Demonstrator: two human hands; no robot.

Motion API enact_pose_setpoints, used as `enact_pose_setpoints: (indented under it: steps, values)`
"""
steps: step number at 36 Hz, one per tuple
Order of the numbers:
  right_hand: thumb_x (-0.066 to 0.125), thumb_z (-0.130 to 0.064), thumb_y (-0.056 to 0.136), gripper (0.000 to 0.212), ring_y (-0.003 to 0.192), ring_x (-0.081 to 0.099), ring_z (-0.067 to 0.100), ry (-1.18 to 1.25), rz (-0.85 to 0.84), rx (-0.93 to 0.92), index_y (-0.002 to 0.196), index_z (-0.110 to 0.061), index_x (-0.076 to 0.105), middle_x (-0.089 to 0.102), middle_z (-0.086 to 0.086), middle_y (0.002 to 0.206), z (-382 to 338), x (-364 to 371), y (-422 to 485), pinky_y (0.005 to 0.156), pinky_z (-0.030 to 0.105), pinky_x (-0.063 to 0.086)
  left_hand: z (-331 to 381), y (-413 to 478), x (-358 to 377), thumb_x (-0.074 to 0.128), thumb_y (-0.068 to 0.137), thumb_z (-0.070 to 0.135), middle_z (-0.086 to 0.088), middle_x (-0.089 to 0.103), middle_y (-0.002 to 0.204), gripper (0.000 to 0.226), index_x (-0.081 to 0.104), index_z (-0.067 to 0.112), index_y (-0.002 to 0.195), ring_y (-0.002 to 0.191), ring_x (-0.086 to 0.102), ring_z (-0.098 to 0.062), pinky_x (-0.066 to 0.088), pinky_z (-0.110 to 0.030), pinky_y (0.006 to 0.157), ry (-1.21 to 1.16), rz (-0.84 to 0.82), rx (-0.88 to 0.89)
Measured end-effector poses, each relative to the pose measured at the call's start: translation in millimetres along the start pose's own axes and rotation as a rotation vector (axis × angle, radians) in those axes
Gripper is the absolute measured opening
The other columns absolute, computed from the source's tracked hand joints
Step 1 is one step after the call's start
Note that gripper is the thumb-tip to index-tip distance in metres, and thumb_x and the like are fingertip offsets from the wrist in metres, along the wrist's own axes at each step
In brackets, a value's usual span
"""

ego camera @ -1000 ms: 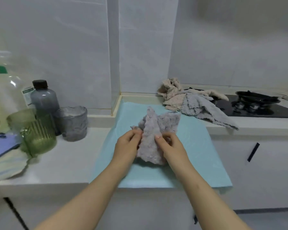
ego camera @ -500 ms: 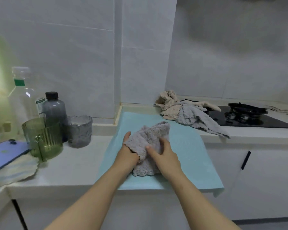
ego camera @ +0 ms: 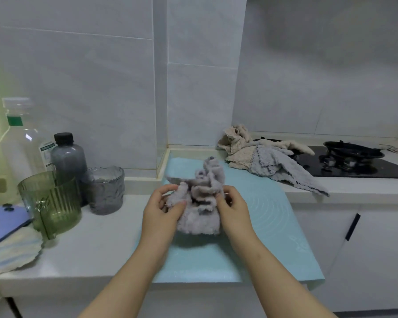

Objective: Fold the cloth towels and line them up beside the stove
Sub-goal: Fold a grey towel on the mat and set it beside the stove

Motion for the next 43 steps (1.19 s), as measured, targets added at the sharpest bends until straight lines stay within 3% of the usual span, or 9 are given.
enact_pose_setpoints:
  steps: [9,12,14,16,20,26,32,38,43]
  values:
    - [0.053,-0.015,0.087,0.014,0.081,0.050,0.019,-0.104,0.258,0.222,0.098,-0.013,0.043,0.052,0.003,0.088,13.1,-37.9,22.7,0.077,0.035,0.039,12.4,20.1,-37.6,0.059,0.083,0.021,-0.001,0.064,0.076,0.007,0.062,0.024,0.077,0.073,0.057,-0.019,0.038,-0.029,0.064,0.771,-0.166,-0.101]
    - [0.054,-0.018,0.090,0.030,0.086,0.050,0.015,-0.025,0.230,0.177,0.115,-0.014,0.038,0.050,0.005,0.108,8.8,-36.6,23.7,0.082,0.032,0.038,24.5,32.8,-28.8,0.059,0.085,0.027,0.006,0.054,0.065,0.013,0.057,0.028,0.072,0.068,0.052,-0.015,0.034,-0.027,0.058,0.938,-0.148,0.066]
    - [0.057,-0.031,0.090,0.054,0.114,0.048,0.020,-0.050,0.181,0.133,0.136,-0.018,0.031,0.044,0.004,0.130,8.3,-31.6,25.4,0.098,0.035,0.038,24.7,45.1,-15.9,0.061,0.084,0.027,0.006,0.056,0.090,0.013,0.056,0.033,0.094,0.096,0.052,-0.018,0.040,-0.028,0.075,1.019,-0.233,0.157]
    - [0.061,-0.041,0.085,0.069,0.130,0.039,0.021,-0.141,0.114,0.119,0.143,-0.027,0.025,0.035,-0.002,0.145,11.5,-25.3,28.9,0.108,0.042,0.034,10.6,56.6,-1.6,0.065,0.082,0.030,0.001,0.045,0.131,0.055,0.041,0.034,0.131,0.127,0.037,-0.019,0.034,-0.034,0.103,1.097,-0.469,0.095]
    - [0.064,-0.033,0.079,0.076,0.124,0.047,0.026,-0.403,0.017,0.163,0.142,-0.032,0.023,0.043,-0.001,0.141,20.4,-18.1,34.9,0.102,0.049,0.039,-16.7,69.9,24.4,0.068,0.079,0.032,0.000,0.038,0.142,0.071,0.033,0.027,0.141,0.131,0.035,-0.020,0.031,-0.033,0.109,1.185,-0.726,0.047]
    - [0.055,-0.006,0.086,0.055,0.079,0.055,0.012,-0.299,0.093,0.151,0.134,-0.023,0.037,0.055,-0.008,0.086,25.7,-20.2,40.2,0.077,0.028,0.043,-33.0,79.5,30.6,0.060,0.088,0.023,-0.003,0.056,0.124,0.036,0.052,0.021,0.123,0.108,0.054,-0.019,0.040,-0.024,0.089,1.097,-0.571,0.016]
    - [0.041,0.005,0.088,0.045,0.070,0.052,0.015,-0.074,0.239,0.122,0.114,-0.032,0.038,0.058,0.003,0.086,13.4,-23.7,49.8,0.057,0.025,0.039,-29.4,91.6,25.9,0.054,0.090,0.021,0.003,0.058,0.080,0.020,0.060,0.019,0.109,0.076,0.051,-0.016,0.032,-0.017,0.052,1.050,-0.337,0.080]
    - [0.031,0.008,0.084,0.049,0.062,0.047,0.020,-0.097,0.373,0.097,0.109,-0.033,0.040,0.053,0.003,0.079,5.0,-47.6,52.7,0.054,0.029,0.035,-8.4,111.2,9.4,0.046,0.094,0.024,-0.010,0.064,0.100,0.016,0.061,0.019,0.093,0.085,0.052,-0.027,0.037,-0.028,0.069,1.046,-0.048,0.076]
    - [0.035,0.005,0.079,0.040,0.090,0.055,0.029,-0.386,0.374,0.171,0.086,-0.029,0.056,0.059,0.014,0.101,38.6,-77.5,42.9,0.080,0.038,0.046,-17.2,116.1,-7.9,0.037,0.097,0.027,-0.006,0.061,0.116,0.020,0.056,0.024,0.100,0.099,0.056,-0.028,0.043,-0.031,0.077,1.250,-0.137,-0.053]
Point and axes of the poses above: each hand's wrist, its own y-axis towards the middle knuckle, its own x-axis out of the palm, z = x × y, the point moved 3 cm from there along y, towards the middle knuckle
